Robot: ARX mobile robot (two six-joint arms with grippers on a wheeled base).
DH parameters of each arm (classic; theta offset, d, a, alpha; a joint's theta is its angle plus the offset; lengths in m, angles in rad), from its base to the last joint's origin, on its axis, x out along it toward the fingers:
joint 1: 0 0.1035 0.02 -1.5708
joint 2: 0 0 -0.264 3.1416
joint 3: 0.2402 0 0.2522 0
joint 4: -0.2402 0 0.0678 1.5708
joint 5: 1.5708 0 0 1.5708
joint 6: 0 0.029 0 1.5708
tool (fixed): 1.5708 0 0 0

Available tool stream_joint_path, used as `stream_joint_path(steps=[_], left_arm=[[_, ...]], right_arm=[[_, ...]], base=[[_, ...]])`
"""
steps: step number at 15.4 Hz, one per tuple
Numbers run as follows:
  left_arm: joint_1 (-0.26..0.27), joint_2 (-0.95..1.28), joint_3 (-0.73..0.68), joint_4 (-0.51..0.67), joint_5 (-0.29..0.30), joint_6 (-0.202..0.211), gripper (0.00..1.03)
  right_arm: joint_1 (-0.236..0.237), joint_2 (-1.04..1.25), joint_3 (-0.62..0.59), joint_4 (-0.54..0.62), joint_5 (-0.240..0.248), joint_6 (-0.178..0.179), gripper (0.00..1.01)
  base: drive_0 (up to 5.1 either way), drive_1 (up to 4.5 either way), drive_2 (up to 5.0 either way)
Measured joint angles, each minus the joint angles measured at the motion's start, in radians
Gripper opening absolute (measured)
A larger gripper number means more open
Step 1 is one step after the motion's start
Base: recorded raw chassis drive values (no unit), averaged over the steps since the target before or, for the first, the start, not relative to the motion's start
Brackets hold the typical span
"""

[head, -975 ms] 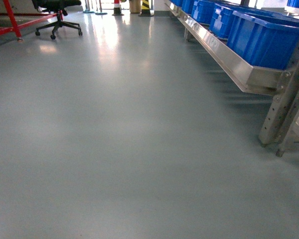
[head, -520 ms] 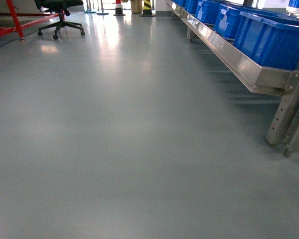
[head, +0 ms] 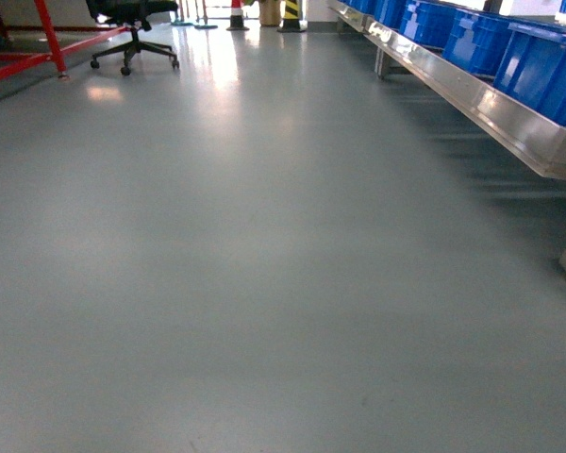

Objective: Pick capacitor and pack into box

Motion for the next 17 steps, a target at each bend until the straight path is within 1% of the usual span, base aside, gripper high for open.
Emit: stream_joint_path(steps=[17], left_arm=[[0.0,0.0,0.0,0.0,-0.001,0.0,0.44]], right_arm=[[0.0,0.0,0.0,0.003,0.0,0.0,0.98]], base=[[-5.0,2.44,2.4]])
